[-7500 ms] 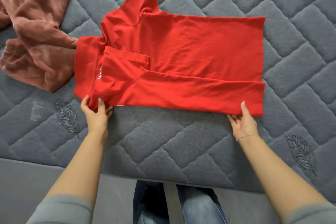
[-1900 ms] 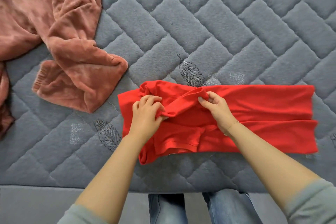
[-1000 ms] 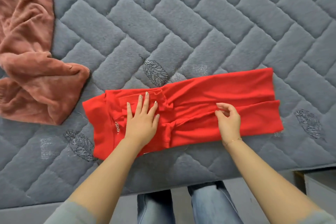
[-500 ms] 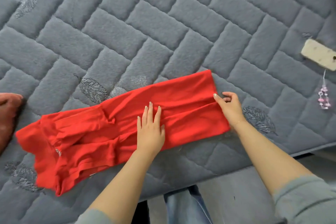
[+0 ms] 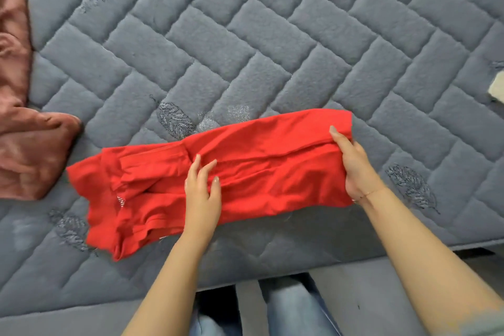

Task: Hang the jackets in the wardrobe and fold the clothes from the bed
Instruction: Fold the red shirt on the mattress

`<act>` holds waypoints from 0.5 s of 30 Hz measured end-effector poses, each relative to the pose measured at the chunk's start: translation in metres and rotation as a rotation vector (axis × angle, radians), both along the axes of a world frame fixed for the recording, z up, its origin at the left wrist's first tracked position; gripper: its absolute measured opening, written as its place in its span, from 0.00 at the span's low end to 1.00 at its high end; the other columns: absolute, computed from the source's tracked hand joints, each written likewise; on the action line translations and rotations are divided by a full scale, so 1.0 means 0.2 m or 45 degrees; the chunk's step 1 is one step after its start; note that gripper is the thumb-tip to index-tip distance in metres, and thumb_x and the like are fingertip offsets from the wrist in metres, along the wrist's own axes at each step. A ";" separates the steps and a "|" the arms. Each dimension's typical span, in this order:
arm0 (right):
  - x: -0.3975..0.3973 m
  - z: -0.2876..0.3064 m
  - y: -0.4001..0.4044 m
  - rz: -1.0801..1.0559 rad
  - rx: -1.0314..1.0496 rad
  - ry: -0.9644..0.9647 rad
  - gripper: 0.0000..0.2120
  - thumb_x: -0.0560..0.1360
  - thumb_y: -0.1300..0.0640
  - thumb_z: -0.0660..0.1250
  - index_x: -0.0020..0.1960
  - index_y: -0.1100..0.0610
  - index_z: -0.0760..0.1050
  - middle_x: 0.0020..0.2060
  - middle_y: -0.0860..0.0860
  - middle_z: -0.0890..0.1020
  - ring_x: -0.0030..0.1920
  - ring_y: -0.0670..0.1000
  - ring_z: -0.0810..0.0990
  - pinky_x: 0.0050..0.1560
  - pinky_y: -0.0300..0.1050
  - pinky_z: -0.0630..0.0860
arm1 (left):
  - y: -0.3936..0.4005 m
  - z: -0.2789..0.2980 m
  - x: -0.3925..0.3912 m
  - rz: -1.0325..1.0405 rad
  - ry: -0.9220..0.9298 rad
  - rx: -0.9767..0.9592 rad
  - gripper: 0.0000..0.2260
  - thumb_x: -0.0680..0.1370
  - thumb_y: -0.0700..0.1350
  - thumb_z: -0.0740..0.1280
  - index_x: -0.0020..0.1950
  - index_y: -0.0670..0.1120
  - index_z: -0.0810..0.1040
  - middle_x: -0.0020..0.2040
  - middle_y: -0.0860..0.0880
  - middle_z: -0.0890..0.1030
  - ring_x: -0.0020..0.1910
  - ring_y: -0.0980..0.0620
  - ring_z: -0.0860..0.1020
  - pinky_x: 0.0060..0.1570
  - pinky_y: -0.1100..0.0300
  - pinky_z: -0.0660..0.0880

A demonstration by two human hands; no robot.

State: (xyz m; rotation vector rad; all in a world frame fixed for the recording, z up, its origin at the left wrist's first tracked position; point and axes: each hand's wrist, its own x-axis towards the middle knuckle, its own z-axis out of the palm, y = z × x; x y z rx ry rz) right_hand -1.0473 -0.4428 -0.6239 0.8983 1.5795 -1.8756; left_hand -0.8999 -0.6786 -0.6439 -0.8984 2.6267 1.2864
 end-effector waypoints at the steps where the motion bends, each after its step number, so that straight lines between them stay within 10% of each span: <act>1: 0.02 0.06 -0.07 0.019 -0.008 -0.003 0.11 0.77 0.52 0.69 0.56 0.56 0.79 0.46 0.50 0.87 0.44 0.48 0.85 0.45 0.44 0.83 | -0.06 0.02 0.04 0.071 0.021 0.018 0.16 0.79 0.33 0.62 0.66 0.41 0.75 0.74 0.41 0.65 0.73 0.49 0.62 0.69 0.68 0.52; 7: 0.26 0.24 -0.78 0.647 0.015 0.227 0.07 0.78 0.57 0.67 0.56 0.52 0.75 0.54 0.55 0.83 0.55 0.52 0.82 0.59 0.47 0.77 | -0.43 0.07 0.33 0.549 0.089 0.092 0.14 0.79 0.31 0.60 0.63 0.40 0.76 0.64 0.40 0.75 0.60 0.60 0.72 0.66 0.70 0.62; 11: 0.48 0.13 -1.36 1.035 0.258 0.487 0.10 0.78 0.56 0.68 0.56 0.57 0.71 0.44 0.48 0.77 0.44 0.45 0.73 0.47 0.38 0.67 | -0.70 0.02 0.57 0.864 -0.007 0.234 0.14 0.80 0.34 0.59 0.61 0.46 0.76 0.61 0.42 0.76 0.63 0.45 0.74 0.67 0.48 0.68; 15: 0.74 -0.06 -1.78 1.384 0.255 0.209 0.17 0.78 0.52 0.68 0.60 0.56 0.65 0.40 0.50 0.73 0.36 0.49 0.73 0.34 0.43 0.70 | -0.91 -0.04 0.81 1.047 -0.145 0.374 0.12 0.81 0.37 0.59 0.64 0.42 0.74 0.65 0.38 0.74 0.65 0.43 0.72 0.69 0.47 0.67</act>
